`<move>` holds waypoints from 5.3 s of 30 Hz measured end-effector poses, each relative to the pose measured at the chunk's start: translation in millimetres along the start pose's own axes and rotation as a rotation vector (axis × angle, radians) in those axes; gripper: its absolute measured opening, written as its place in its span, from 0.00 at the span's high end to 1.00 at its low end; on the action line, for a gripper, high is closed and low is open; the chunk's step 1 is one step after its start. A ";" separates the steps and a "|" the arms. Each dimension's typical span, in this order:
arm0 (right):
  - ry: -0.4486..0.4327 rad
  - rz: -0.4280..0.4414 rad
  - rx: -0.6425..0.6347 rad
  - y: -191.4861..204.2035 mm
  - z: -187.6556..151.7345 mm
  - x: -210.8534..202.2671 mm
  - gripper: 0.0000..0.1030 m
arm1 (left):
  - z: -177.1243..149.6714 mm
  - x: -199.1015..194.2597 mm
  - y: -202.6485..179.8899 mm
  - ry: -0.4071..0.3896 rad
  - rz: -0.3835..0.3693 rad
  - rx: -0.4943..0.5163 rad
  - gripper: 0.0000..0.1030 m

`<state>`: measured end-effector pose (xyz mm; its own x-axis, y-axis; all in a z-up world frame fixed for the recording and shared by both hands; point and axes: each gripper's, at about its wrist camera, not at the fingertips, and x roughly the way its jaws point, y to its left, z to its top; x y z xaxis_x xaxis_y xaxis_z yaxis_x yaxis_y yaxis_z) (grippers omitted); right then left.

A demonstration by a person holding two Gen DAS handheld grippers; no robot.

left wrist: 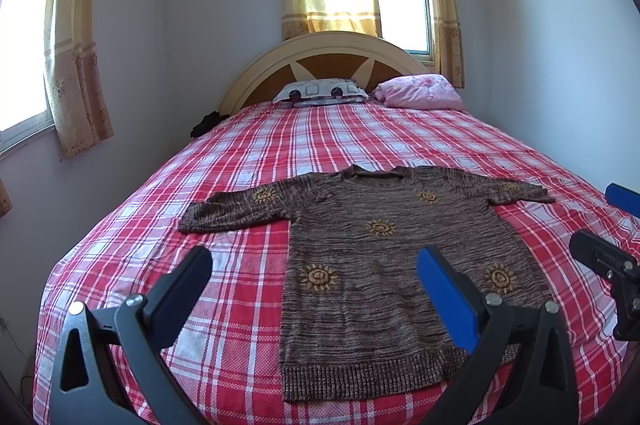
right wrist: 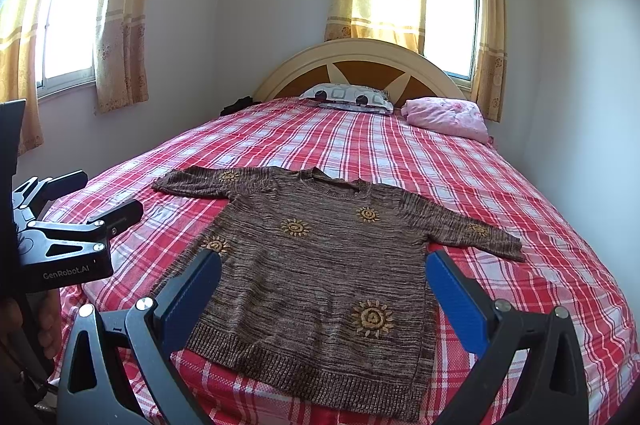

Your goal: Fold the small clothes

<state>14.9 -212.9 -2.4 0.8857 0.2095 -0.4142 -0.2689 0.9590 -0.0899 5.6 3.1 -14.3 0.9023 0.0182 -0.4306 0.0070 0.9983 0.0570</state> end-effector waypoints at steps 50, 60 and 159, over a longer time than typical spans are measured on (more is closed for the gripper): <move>0.297 -0.111 0.349 -214.1 -51.8 159.5 0.01 | -8.1 168.9 11.9 0.236 0.127 0.111 0.00; 0.328 -0.165 0.639 -349.5 -56.5 205.7 0.25 | 11.1 259.6 1.0 0.274 0.114 0.131 0.00; 0.261 0.212 -0.085 -149.3 -30.1 262.1 0.36 | 19.3 305.0 -20.1 0.495 -0.171 -0.095 0.00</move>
<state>275.8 -306.9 -124.8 0.6832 0.3357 -0.6485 -0.4767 0.8778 -0.0478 289.0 -12.4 -129.4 0.5801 -0.1449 -0.8016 0.0769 0.9894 -0.1232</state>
